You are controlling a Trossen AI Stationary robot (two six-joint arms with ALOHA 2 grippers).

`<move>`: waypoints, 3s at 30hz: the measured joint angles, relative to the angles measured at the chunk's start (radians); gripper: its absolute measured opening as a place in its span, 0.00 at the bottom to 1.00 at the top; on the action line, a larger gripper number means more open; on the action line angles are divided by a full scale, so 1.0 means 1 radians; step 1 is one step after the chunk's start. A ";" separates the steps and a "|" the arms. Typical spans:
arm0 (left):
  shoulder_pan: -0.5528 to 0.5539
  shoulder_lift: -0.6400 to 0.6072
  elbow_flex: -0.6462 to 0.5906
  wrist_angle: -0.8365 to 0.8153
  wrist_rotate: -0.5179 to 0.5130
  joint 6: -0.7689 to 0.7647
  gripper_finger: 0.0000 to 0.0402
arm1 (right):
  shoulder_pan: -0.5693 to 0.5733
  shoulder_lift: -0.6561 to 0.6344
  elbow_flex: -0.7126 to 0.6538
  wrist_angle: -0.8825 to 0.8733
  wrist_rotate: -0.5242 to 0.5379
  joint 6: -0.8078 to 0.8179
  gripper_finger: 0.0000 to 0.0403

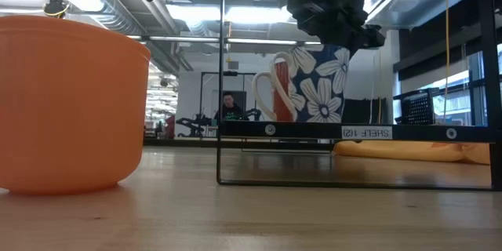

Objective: Stack small to large cups/mugs on shelf
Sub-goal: Put the blue pattern mug align with the red pattern cup on the shelf, then put the orange mug align with the white pattern cup on the shelf

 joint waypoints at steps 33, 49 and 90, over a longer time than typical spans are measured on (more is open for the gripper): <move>0.000 0.000 0.000 0.000 -0.001 0.020 0.10 | 0.000 -0.001 0.000 0.002 -0.002 0.004 0.12; 0.000 0.000 0.000 0.001 -0.001 0.021 0.10 | 0.000 -0.003 0.000 0.002 -0.003 0.004 0.22; -0.208 0.000 0.000 -0.259 -0.120 -0.205 0.10 | 0.365 -0.002 0.527 -0.456 0.431 0.461 0.26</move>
